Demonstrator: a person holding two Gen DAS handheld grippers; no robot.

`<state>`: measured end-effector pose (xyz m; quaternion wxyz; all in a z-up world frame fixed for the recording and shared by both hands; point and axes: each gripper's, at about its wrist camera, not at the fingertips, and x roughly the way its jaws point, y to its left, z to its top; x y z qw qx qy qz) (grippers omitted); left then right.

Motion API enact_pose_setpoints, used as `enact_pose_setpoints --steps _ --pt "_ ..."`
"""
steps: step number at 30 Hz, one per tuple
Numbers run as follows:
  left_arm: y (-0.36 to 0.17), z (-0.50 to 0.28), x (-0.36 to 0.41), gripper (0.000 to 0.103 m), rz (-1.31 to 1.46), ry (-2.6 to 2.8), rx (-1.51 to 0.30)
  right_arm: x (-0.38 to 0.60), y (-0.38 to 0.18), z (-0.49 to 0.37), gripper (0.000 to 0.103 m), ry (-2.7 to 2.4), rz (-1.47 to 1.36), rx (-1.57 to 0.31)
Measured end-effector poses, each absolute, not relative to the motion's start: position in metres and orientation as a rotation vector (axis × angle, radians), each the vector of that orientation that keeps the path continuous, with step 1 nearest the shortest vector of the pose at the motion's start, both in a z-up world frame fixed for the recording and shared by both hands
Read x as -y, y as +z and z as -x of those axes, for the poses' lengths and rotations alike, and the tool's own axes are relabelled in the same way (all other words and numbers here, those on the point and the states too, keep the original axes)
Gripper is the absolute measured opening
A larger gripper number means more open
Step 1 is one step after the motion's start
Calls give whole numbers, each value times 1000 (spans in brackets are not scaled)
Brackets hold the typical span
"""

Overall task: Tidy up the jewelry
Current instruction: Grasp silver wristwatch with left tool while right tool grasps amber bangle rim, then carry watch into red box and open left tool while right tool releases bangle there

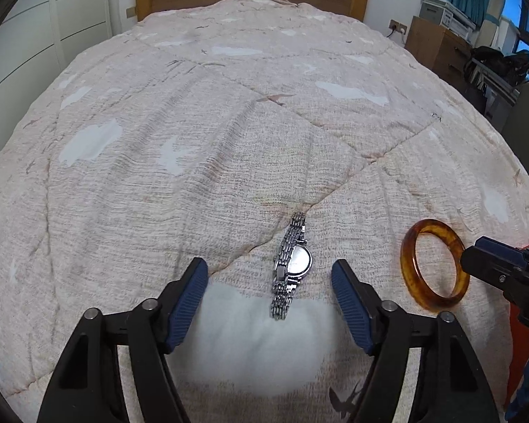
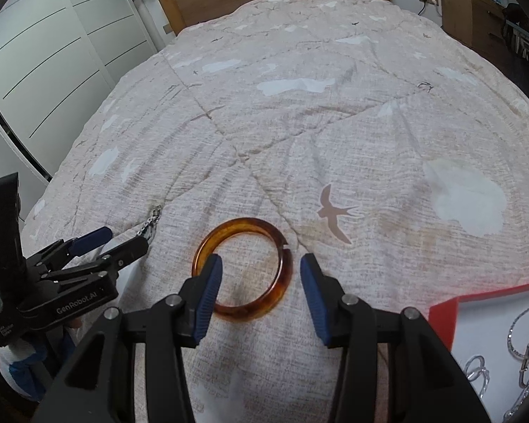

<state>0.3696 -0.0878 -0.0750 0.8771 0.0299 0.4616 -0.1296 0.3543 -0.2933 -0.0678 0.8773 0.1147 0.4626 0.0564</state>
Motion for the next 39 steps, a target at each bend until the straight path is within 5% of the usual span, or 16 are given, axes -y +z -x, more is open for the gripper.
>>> enact_pose_setpoints --steps 9,17,31,39 --pt "-88 -380 100 50 -83 -287 -983 288 -84 -366 43 132 -245 -1007" --pt "-97 -380 107 46 -129 -263 -973 285 -100 -374 19 128 -245 -1054" --pt "-96 -376 108 25 -141 -265 -967 277 -105 -374 10 129 -238 -1067" --pt "-90 -371 104 25 -124 -258 -954 273 -98 -365 10 125 -219 -1036"
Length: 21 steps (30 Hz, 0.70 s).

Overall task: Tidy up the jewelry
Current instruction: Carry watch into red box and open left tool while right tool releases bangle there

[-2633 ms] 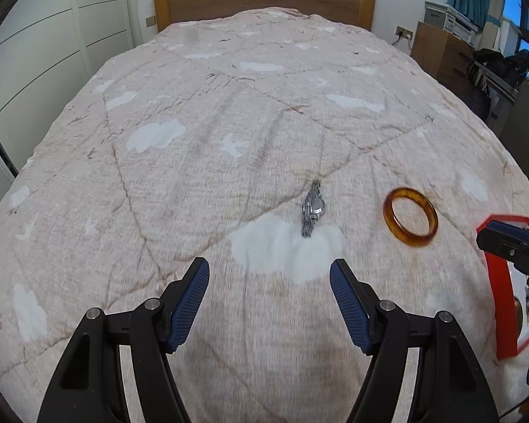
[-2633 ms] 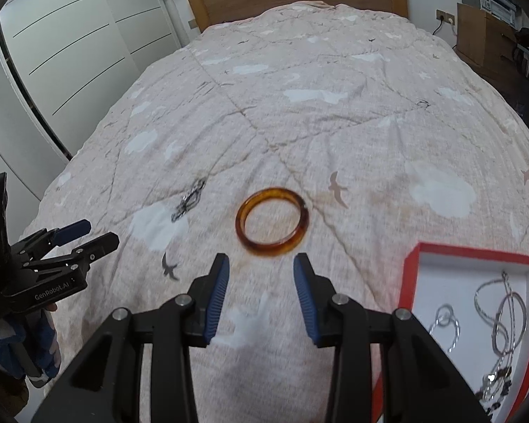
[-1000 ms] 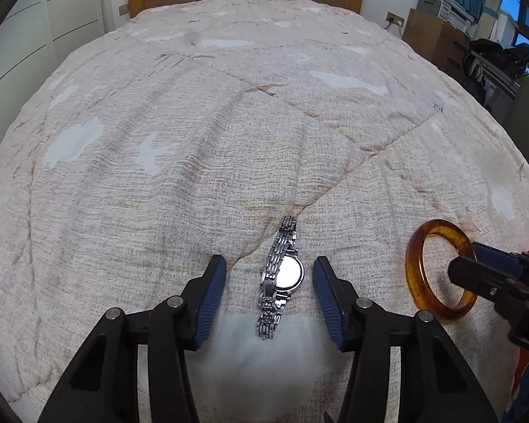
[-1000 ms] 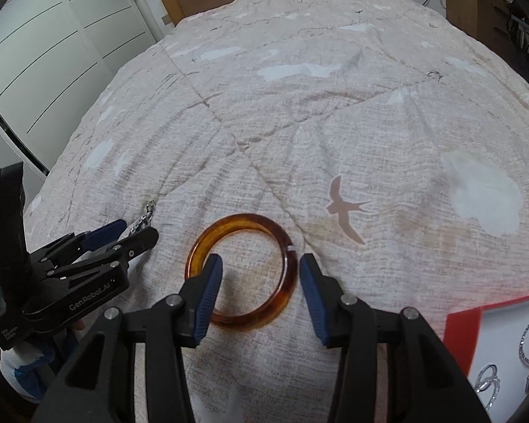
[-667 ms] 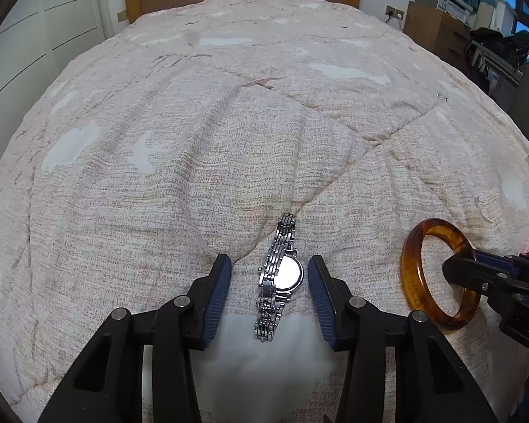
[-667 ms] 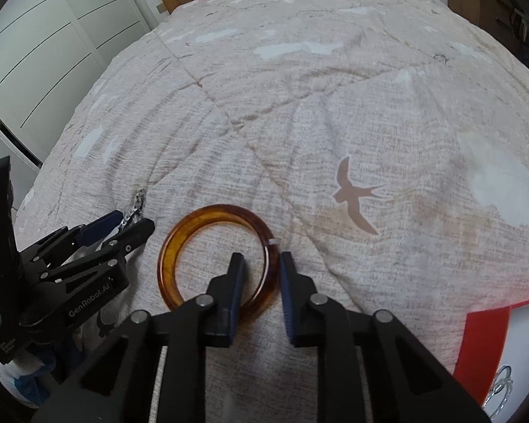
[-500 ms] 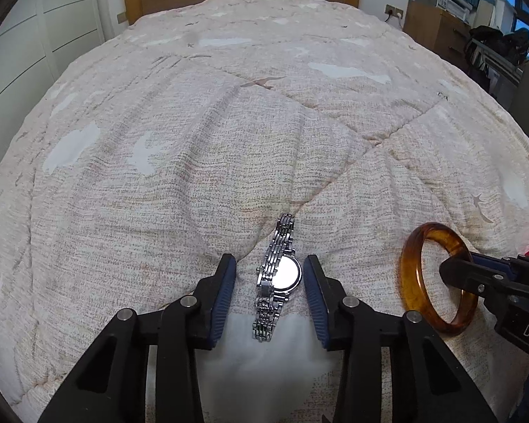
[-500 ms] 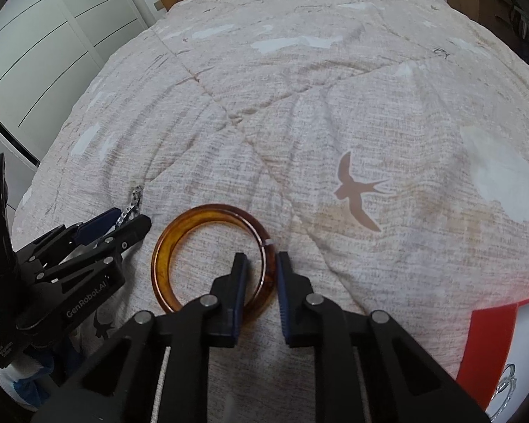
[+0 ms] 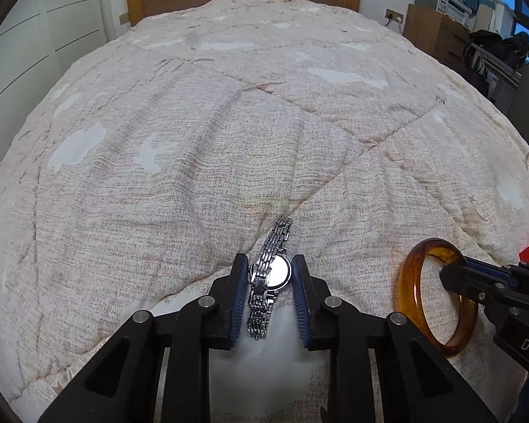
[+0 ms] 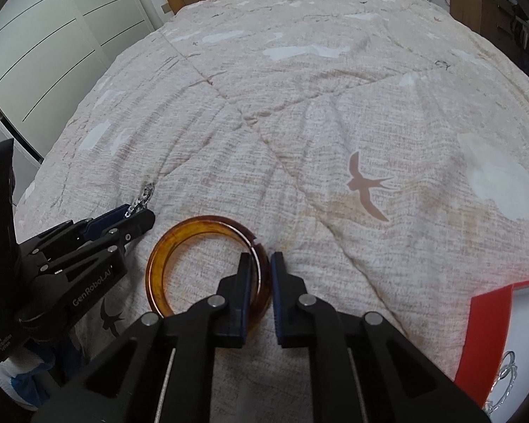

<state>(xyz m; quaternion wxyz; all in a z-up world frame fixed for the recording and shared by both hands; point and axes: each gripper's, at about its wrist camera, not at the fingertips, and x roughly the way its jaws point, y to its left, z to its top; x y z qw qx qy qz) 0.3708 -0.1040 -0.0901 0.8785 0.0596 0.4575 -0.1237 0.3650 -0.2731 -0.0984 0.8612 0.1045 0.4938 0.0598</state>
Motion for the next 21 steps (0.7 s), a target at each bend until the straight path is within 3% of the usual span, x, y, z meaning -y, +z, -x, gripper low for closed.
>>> enact_pose_setpoints --steps 21 --pt "1 -281 53 25 -17 -278 -851 264 -21 -271 9 99 -229 -922"
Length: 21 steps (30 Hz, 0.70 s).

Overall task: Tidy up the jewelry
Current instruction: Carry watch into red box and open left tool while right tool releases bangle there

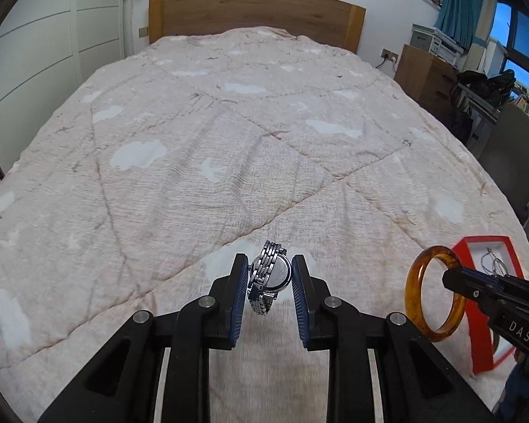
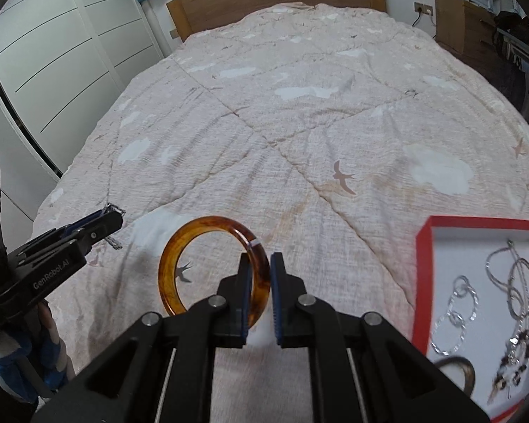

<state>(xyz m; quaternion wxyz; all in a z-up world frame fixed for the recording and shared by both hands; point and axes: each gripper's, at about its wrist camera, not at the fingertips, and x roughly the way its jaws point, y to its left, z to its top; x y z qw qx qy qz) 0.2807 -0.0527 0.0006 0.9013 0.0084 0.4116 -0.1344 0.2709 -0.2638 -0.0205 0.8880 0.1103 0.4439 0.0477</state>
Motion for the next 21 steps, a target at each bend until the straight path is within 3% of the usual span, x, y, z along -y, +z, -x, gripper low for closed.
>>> enact_pose_setpoints --steps 7,21 --pt "35 -240 72 25 -51 -318 -809 284 16 -226 9 63 -244 -857" --pt "71 -201 203 25 -93 -489 -758 414 65 -162 9 -131 -248 -763"
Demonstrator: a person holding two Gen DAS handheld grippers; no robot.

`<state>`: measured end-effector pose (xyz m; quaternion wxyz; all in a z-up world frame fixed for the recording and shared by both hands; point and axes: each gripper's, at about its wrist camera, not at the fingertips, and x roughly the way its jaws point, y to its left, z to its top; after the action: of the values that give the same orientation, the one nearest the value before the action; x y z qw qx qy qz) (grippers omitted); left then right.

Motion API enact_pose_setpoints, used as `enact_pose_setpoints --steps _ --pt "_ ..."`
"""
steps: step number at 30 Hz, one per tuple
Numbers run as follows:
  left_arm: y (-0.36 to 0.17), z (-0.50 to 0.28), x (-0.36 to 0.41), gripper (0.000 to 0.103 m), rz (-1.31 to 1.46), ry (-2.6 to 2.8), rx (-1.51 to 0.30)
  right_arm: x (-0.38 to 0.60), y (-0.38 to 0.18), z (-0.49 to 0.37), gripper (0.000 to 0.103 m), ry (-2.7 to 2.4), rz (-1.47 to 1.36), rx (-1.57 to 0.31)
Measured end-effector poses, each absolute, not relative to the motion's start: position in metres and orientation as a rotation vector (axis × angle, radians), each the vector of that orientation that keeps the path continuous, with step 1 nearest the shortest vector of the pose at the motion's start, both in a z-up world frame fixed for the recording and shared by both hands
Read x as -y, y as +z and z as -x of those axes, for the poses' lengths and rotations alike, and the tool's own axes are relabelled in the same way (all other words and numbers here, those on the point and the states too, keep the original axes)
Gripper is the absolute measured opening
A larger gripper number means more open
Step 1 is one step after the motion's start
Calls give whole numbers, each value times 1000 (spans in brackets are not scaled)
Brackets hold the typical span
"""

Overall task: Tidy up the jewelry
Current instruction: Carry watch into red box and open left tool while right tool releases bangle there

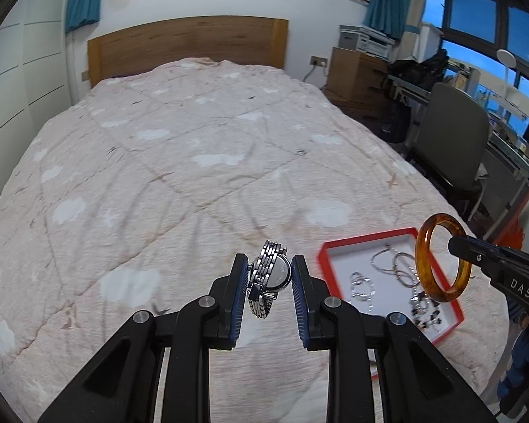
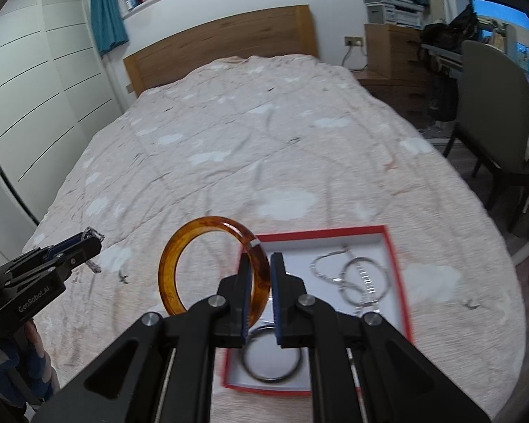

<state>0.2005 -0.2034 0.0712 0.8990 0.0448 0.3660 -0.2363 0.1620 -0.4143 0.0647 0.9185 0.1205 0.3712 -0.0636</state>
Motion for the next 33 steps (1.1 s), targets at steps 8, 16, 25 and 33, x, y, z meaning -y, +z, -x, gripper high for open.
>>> enact_pose_setpoints --steps 8,16,25,33 --pt "60 -198 271 25 -122 -536 -773 464 60 -160 9 -192 -226 -765" --pt "36 -211 311 25 -130 -546 -808 494 29 -166 9 -201 -243 -796" --pt "9 -226 333 25 -139 -556 -849 508 3 -189 9 -196 -235 -828" --pt "-14 -232 351 25 -161 -569 -882 512 -16 -211 10 -182 -205 -881"
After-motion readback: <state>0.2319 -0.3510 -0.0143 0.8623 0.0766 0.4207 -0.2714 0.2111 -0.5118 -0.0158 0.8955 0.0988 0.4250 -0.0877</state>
